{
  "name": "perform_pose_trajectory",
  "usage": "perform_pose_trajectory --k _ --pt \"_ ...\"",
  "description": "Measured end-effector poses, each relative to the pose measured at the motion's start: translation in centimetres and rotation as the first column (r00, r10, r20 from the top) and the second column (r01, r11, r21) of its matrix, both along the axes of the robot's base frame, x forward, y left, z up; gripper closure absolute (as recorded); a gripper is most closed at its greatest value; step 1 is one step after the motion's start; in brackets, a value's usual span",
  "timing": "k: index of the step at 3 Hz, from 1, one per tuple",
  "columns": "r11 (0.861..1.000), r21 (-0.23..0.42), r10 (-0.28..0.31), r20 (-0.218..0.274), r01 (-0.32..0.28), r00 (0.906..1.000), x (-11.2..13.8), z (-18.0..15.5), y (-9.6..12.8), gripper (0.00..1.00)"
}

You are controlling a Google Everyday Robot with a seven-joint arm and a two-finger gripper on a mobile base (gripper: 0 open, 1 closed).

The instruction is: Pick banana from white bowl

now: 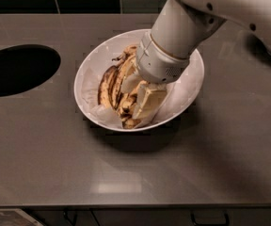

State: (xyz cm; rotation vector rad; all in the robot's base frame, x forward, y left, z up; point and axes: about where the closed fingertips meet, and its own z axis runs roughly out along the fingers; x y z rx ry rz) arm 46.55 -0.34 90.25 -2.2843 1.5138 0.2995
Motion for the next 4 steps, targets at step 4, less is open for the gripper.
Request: perform_pose_trajectory --k 4 --pt "1.000 0.004 0.015 -0.025 -0.015 0.9996 0.05 -0.86 0.27 0.75"
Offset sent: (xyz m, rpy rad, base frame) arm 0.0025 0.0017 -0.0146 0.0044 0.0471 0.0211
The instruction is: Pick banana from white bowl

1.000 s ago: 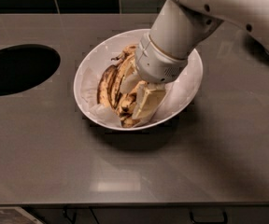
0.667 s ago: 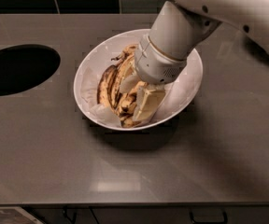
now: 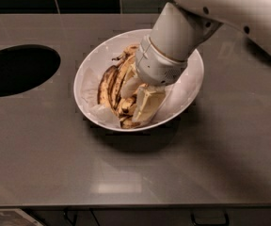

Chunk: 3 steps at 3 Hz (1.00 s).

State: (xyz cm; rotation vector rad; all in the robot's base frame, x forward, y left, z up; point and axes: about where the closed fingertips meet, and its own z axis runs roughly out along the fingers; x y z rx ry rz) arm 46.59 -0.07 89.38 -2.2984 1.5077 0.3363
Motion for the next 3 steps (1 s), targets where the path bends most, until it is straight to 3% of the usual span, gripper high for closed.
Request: perform_pose_trajectory --k 1,3 --pt "1.000 0.000 0.000 0.000 0.000 1.0000 0.0 0.0 0.0 1.00" --pt "1.000 -0.017 -0.003 0.024 0.004 0.9997 -0.4 1.1 0.4 1.00"
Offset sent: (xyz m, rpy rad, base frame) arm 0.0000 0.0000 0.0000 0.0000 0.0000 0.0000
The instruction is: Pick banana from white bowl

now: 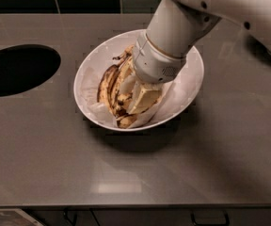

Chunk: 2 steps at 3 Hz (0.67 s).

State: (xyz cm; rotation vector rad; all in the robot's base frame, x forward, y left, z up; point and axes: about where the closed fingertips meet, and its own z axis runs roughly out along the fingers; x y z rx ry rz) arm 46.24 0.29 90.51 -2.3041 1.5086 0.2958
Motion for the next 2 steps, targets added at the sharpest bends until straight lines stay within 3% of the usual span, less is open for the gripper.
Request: perform_pose_trajectory --k 2 --pt "0.999 -0.045 0.014 0.067 -0.011 0.9976 -1.1 3.6 1.5 1.00"
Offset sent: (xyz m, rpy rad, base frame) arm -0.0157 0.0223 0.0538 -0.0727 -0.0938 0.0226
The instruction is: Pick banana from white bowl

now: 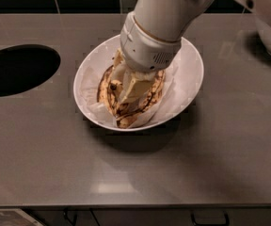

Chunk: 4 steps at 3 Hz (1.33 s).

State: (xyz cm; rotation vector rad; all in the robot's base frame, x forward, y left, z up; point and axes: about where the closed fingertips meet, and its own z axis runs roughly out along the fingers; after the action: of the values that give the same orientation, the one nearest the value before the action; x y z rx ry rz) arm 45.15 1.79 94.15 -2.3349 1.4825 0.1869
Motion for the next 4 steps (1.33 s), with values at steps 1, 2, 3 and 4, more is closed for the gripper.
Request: perform_pose_trajectory --k 1,2,3,4 --pt "1.000 -0.017 0.001 0.036 -0.001 0.9994 -0.6 1.8 0.4 1.00" --pt "0.999 -0.036 0.009 0.072 -0.006 0.9974 -1.5 4.0 0.6 1.00" --pt "0.998 -0.062 0.024 0.118 -0.017 0.9928 -2.7 6.7 1.1 1.00" --pt "0.996 -0.082 0.044 0.158 -0.031 0.9866 -4.0 9.0 1.7 1.00"
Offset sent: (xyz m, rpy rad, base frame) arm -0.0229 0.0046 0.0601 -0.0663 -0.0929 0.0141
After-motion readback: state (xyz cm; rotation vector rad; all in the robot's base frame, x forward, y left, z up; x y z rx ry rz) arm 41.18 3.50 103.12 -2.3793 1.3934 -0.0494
